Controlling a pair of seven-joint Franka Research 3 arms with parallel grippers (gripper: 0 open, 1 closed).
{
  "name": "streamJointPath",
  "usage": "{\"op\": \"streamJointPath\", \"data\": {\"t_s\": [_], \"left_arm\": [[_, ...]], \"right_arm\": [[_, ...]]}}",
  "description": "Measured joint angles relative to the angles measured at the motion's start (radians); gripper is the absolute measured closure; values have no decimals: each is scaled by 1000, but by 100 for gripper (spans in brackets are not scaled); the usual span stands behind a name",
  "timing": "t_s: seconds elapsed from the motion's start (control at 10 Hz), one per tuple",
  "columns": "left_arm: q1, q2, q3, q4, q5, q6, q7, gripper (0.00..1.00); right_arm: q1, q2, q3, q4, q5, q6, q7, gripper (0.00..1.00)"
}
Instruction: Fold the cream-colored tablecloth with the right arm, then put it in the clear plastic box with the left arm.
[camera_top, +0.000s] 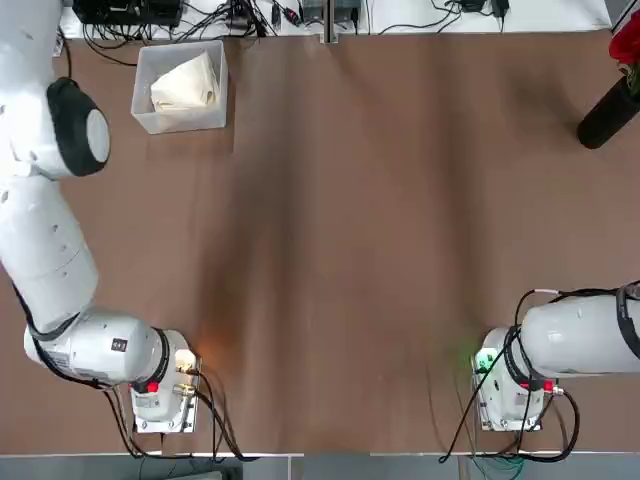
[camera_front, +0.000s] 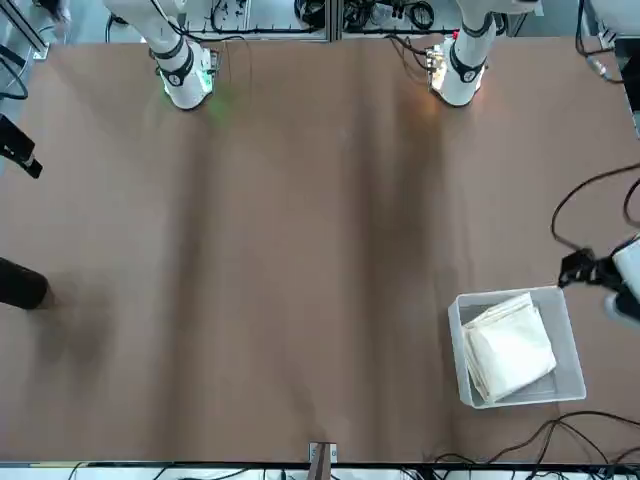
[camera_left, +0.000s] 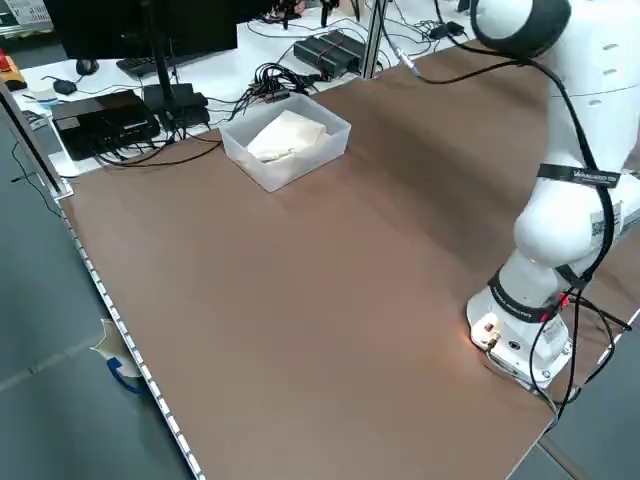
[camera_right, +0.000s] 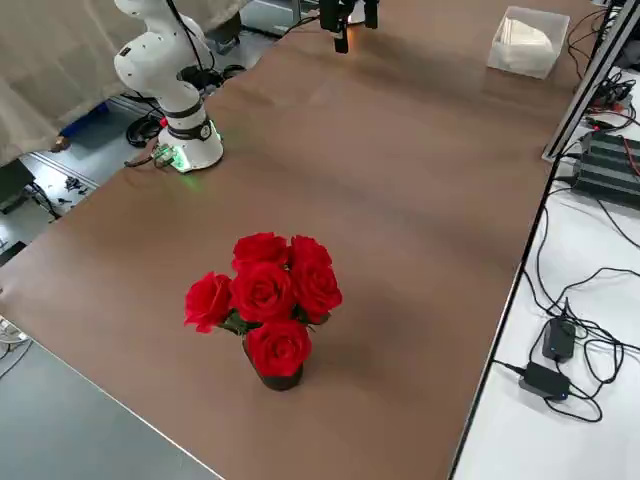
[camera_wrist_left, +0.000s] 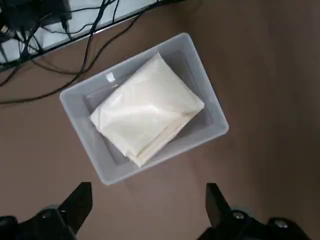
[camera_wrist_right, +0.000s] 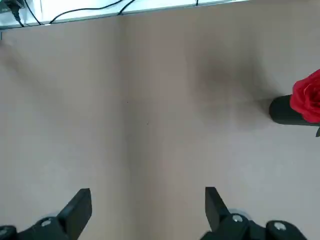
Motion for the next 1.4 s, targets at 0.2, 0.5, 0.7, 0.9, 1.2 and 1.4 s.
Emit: {"op": "streamJointPath", "data": {"t_s": [0.2, 0.5, 0.7, 0.9, 1.2, 1.4], "left_arm": [[32, -74, -34, -17, 1, -81, -127, 0], [69, -189, -159, -147, 63, -78, -342, 0], [130, -306, -261, -327, 98, 30, -401, 0], [137, -436, -279, -530, 112, 120, -423, 0], [137, -478, -280, -594, 132, 129, -420, 0], [137, -477, -280, -584, 132, 118, -422, 0]], "right_arm": [[0, 0, 0, 0, 0, 0, -18, 0], [0, 0, 0, 0, 0, 0, -60, 0], [0, 0, 0, 0, 0, -1, -63, 0], [0, 0, 0, 0, 0, -1, -63, 0], [0, 0, 0, 0, 0, -1, -63, 0], [0, 0, 0, 0, 0, -1, -63, 0]]}}
